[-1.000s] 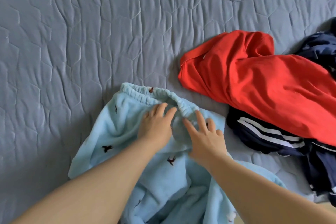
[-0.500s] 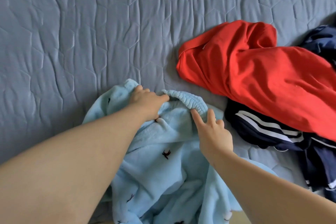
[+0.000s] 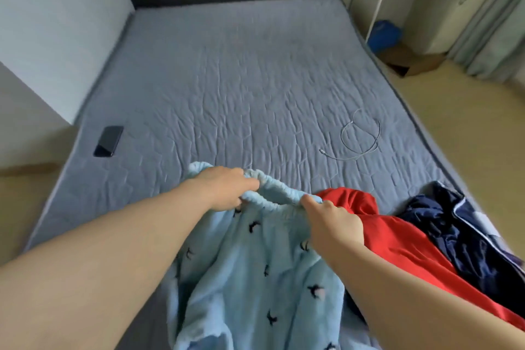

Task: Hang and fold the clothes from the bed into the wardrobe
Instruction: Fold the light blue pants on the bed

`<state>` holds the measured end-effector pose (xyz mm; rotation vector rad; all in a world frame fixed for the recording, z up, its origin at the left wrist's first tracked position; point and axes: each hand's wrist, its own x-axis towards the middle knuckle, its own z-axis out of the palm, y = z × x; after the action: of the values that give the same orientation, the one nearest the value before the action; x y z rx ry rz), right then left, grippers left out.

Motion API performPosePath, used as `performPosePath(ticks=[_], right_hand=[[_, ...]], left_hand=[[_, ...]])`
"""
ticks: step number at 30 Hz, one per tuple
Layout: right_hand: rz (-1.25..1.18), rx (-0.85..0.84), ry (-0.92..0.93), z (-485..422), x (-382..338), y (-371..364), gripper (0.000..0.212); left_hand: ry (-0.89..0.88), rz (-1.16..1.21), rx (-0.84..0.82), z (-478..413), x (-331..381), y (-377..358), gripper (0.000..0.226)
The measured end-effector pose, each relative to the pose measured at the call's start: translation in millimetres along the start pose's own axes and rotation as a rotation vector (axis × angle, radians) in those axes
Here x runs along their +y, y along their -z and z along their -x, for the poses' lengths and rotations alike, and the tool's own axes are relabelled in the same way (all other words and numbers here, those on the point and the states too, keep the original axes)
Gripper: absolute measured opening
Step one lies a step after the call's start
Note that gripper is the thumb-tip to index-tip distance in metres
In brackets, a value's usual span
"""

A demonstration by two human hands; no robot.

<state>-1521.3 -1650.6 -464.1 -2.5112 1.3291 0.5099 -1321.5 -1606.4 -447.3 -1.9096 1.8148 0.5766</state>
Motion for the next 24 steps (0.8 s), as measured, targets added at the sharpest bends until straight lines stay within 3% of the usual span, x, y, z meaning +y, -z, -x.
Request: performPosePath(ticks=[11,19,24], right_hand=[[0.000,0.598,-0.008,86,-1,282,0.027],[-0.059,1.014,-0.027,169,-10,429,0.036],[-0.039,1.130,-0.078,223,-8,489,0.040]], left_hand=[[0.198,-0.144,0.494,195,-48,245,0.023],[0.235,-0.230,0.876,309,-58,368,0.005],[0.222,-0.381,1.049,368,-53,415,0.016]])
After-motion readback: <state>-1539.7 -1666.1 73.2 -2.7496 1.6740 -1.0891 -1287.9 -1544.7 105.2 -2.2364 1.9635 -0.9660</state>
